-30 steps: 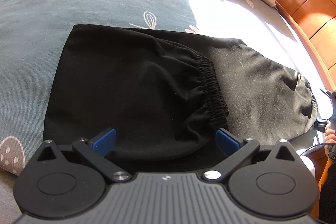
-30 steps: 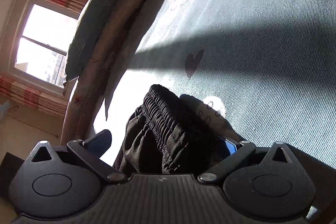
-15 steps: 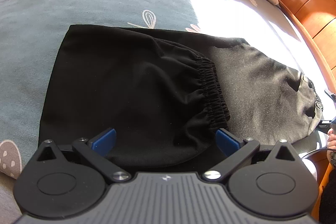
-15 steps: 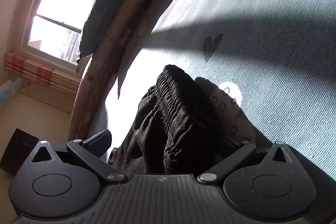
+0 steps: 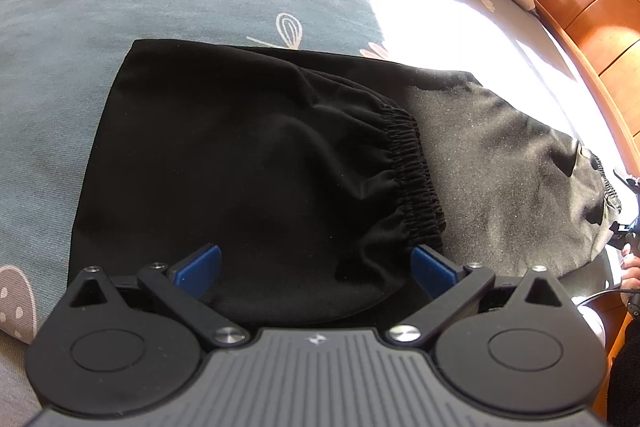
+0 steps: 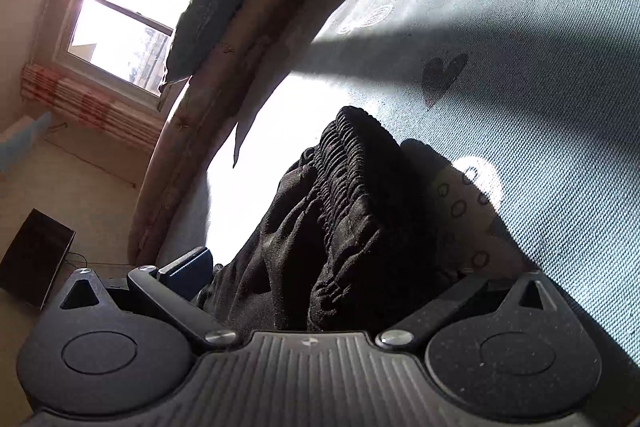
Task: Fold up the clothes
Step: 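Lower the right gripper onto the elastic waistband and close it, then lift the black pants by the waistband with the right gripper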
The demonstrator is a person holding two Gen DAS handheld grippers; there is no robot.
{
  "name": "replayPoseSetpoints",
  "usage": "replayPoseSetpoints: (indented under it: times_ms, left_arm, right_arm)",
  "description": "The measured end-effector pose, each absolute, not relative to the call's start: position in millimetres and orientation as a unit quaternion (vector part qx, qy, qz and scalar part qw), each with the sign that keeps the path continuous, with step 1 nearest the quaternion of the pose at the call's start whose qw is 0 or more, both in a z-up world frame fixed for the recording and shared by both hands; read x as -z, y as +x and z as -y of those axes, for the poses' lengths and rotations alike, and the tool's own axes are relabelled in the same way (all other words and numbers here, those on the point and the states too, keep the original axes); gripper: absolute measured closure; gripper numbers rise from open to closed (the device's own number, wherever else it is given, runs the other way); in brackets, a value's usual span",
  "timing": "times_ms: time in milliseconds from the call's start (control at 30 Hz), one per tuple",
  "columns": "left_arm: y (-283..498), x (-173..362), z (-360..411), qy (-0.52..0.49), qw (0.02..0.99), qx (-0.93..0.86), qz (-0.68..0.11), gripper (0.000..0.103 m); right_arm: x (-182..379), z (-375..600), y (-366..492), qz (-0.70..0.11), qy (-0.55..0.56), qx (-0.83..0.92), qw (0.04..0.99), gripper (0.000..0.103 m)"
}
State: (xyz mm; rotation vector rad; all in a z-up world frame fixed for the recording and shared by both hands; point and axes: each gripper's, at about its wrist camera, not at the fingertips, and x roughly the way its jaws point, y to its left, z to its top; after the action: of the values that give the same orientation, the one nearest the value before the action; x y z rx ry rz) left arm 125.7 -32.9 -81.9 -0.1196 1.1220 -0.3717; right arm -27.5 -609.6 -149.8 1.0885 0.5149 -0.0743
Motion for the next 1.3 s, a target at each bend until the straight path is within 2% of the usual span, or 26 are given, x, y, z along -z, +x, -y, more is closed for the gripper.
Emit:
replayPoseSetpoints:
  times_ms: [133, 200, 300, 367, 433, 600, 833, 933, 1300]
  left_arm:
    - [123, 82, 36, -0.058, 0.827, 0.189, -0.526, 0.002]
    - [122, 83, 35, -0.058, 0.826, 0.186, -0.529, 0.002]
    - [121, 84, 32, -0.061, 0.825, 0.180, -0.532, 0.002]
    - [121, 84, 31, -0.059, 0.826, 0.179, -0.531, 0.002]
    - [121, 83, 31, -0.055, 0.828, 0.177, -0.530, 0.002]
    - [119, 85, 36, -0.050, 0.825, 0.182, -0.533, 0.002]
    - [118, 87, 38, -0.049, 0.824, 0.178, -0.536, 0.002]
    - [119, 87, 38, -0.049, 0.824, 0.177, -0.536, 0.002]
    - [119, 90, 41, -0.047, 0.821, 0.180, -0.539, 0.002]
  right_arm:
    - [147, 607, -17, -0.242, 0.488, 0.059, 0.837, 0.000]
    - [147, 601, -18, -0.242, 0.463, 0.068, 0.850, 0.004]
    - [152, 600, -29, -0.232, 0.448, 0.073, 0.860, 0.017]
    - [155, 601, -36, -0.225, 0.444, 0.074, 0.864, 0.030]
    - [156, 604, -37, -0.230, 0.442, 0.074, 0.864, 0.035]
    - [156, 604, -37, -0.237, 0.435, 0.076, 0.865, 0.035]
    - [159, 605, -39, -0.240, 0.429, 0.076, 0.868, 0.045]
    - [158, 603, -38, -0.244, 0.423, 0.080, 0.869, 0.045]
    - [146, 579, -29, -0.279, 0.343, 0.127, 0.888, 0.050]
